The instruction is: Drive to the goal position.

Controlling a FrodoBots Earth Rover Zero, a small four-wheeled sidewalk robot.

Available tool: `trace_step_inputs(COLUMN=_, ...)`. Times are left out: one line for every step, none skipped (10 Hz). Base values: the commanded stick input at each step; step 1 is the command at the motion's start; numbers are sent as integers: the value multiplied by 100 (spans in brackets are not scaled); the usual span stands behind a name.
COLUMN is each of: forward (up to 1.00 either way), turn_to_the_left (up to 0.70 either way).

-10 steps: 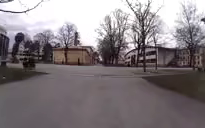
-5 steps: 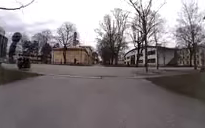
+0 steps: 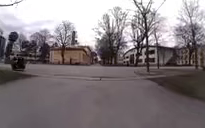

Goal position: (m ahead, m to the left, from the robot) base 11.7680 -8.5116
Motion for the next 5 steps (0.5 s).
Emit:
trace_step_inputs(forward=100, turn_to_the_left=0)
trace_step_inputs(forward=100, turn_to_the_left=0)
trace_step_inputs(forward=100, turn_to_the_left=0)
trace_step_inputs(forward=100, turn_to_the_left=0)
trace_step_inputs(forward=100, turn_to_the_left=0)
